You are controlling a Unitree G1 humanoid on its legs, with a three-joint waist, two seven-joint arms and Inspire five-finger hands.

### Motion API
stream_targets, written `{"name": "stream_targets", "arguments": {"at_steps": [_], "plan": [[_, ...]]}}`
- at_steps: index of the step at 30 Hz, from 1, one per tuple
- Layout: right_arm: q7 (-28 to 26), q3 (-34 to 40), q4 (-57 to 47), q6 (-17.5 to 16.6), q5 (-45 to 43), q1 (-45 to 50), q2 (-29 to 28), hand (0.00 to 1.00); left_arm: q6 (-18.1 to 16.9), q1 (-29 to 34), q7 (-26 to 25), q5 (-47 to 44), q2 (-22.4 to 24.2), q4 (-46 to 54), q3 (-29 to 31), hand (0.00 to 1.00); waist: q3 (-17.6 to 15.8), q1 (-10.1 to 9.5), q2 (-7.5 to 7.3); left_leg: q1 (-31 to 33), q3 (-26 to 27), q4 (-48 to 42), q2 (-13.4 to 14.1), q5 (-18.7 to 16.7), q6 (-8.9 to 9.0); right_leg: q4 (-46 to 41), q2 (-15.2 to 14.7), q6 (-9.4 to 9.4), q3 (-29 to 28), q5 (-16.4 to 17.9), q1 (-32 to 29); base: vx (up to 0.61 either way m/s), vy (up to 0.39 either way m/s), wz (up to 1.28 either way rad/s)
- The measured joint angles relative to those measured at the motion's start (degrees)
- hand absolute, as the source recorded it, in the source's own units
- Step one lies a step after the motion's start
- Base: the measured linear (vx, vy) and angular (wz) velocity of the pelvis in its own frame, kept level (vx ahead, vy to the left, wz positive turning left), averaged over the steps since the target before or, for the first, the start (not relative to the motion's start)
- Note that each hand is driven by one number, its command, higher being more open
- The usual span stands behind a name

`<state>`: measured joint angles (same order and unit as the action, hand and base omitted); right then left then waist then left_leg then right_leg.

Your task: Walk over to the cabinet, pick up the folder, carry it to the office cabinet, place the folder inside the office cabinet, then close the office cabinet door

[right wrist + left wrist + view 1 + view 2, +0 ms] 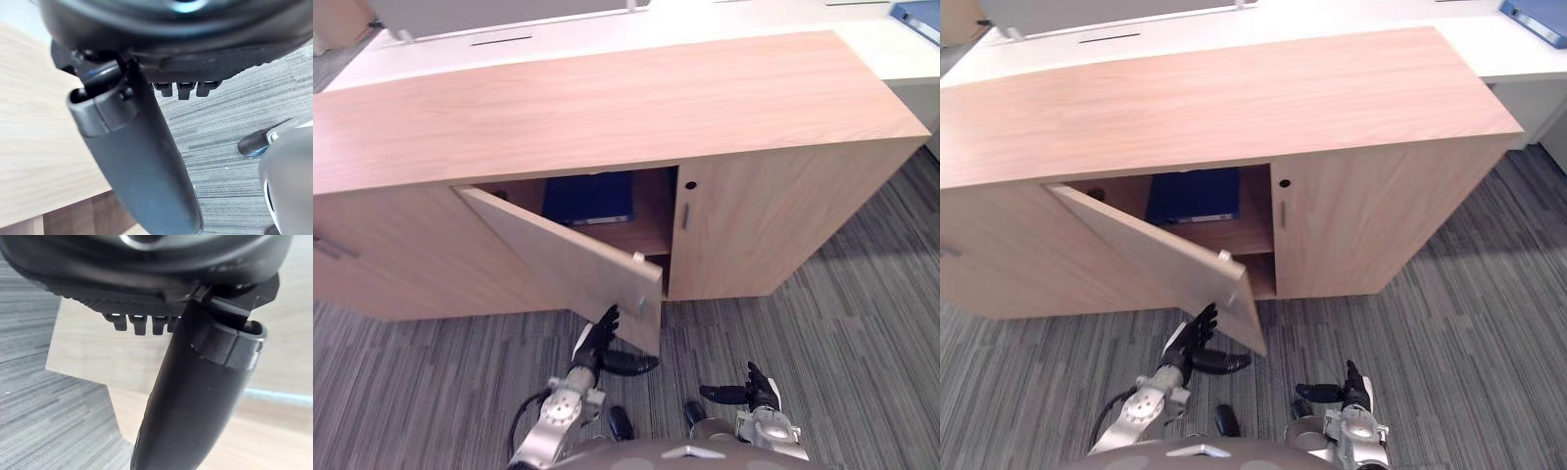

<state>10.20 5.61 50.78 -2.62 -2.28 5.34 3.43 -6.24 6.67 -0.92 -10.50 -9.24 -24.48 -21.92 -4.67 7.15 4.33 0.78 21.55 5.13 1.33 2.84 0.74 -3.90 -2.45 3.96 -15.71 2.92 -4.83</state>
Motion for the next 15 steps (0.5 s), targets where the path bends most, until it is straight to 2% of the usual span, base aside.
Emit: {"name": "stream_targets", "arguments": {"at_steps": [5, 10, 13, 15], "plan": [[0.1, 0.1, 1.2, -0.1, 0.0, -0.5, 0.0, 1.0, 0.1, -5.6, -1.3, 1.8, 0.6, -2.5, -1.5, 1.0, 0.4, 0.48, 0.31, -0.6, -0.2, 0.0, 0.4, -0.1, 0.01, 1.2, 0.6, 0.16, 0.0, -0.8, 1.1, 0.11, -0.012, -0.09], [0.3, 0.0, 1.7, -0.2, 0.0, -0.8, 0.1, 1.0, 0.6, -12.1, -5.4, 4.6, 0.5, -7.4, -1.4, 1.0, 0.4, 1.44, 0.37, -0.8, -0.5, 0.0, 0.9, -0.2, 0.19, 1.2, 1.1, -0.14, 0.2, -1.0, 1.1, 0.0, -0.007, -0.02], [0.4, 0.0, 1.7, -0.5, 0.0, -1.2, -0.1, 1.0, 1.0, -16.0, -7.2, 5.6, 0.0, -10.7, -0.6, 1.0, 0.4, 2.79, 0.33, -0.8, -0.2, 0.0, 0.8, -0.2, 0.24, 1.2, 1.0, -0.18, -0.2, -1.3, 0.9, -0.06, 0.014, -0.1], [0.4, 0.0, 1.7, -0.6, -0.1, -1.2, -0.3, 1.0, 1.4, -17.7, -7.7, 5.6, -0.2, -11.5, 0.6, 1.0, 0.3, 2.92, 0.17, -0.7, 0.2, 0.1, 0.7, -0.2, 0.25, 1.3, 0.9, -0.13, -0.7, -1.6, 0.3, -0.1, 0.027, -0.18]]}}
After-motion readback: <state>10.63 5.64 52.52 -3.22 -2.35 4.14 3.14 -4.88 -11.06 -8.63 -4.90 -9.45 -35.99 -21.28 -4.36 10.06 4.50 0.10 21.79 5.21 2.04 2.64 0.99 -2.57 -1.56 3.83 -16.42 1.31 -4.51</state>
